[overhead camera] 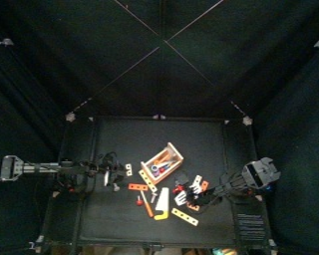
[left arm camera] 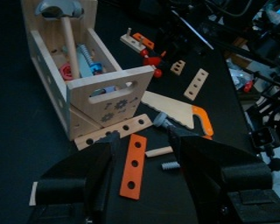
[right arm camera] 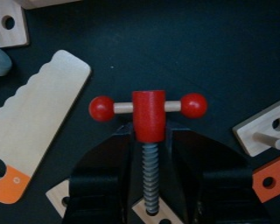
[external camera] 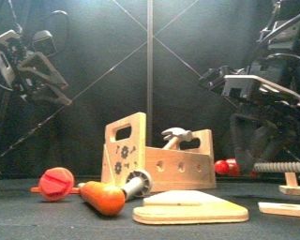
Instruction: Place red twisting screw into toolbox
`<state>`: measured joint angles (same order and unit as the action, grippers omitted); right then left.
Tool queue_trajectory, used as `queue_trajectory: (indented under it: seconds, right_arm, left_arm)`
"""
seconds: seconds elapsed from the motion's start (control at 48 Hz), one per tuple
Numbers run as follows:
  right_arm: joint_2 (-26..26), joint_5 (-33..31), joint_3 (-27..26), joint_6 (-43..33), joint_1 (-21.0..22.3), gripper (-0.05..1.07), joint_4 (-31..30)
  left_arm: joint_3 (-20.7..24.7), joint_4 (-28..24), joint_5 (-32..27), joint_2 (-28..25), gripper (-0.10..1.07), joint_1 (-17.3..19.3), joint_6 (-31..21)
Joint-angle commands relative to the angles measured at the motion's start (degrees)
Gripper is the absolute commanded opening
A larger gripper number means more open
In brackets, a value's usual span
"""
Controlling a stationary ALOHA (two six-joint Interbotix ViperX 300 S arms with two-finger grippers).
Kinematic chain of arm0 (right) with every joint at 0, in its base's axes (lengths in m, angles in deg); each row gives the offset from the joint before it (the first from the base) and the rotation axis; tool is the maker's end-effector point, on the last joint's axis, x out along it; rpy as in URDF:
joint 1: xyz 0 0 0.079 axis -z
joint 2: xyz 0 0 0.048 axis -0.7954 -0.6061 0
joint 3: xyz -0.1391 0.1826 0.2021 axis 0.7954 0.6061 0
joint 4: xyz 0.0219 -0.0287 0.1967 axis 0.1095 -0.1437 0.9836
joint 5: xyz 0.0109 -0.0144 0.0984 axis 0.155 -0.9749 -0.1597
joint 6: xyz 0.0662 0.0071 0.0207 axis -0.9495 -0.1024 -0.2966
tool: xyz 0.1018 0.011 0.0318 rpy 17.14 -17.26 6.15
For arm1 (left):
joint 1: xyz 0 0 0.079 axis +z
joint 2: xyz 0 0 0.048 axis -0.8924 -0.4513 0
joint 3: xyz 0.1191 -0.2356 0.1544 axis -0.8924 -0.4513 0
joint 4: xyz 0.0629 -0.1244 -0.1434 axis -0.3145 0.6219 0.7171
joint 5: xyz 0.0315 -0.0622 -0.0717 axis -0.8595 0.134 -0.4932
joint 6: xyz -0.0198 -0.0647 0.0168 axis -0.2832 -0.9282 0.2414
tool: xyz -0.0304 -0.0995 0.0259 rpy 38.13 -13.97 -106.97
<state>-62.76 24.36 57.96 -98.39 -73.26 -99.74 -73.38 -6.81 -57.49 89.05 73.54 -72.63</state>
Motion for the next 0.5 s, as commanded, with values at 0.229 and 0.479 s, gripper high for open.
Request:
queue_trajectory:
  seconds: [0.229,0.479]
  right_arm:
    - [4.6,-0.8,-2.4,-0.3,1.1,0.57,-7.6]
    - [4.7,-1.2,-5.0,-0.3,8.6,0.57,-19.2]
  left_arm:
    - [1.1,0.4,0.3,-0.1,0.86,0.1,0.2]
    - [0.8,0.3,0.3,-0.1,0.86,0.1,0.2]
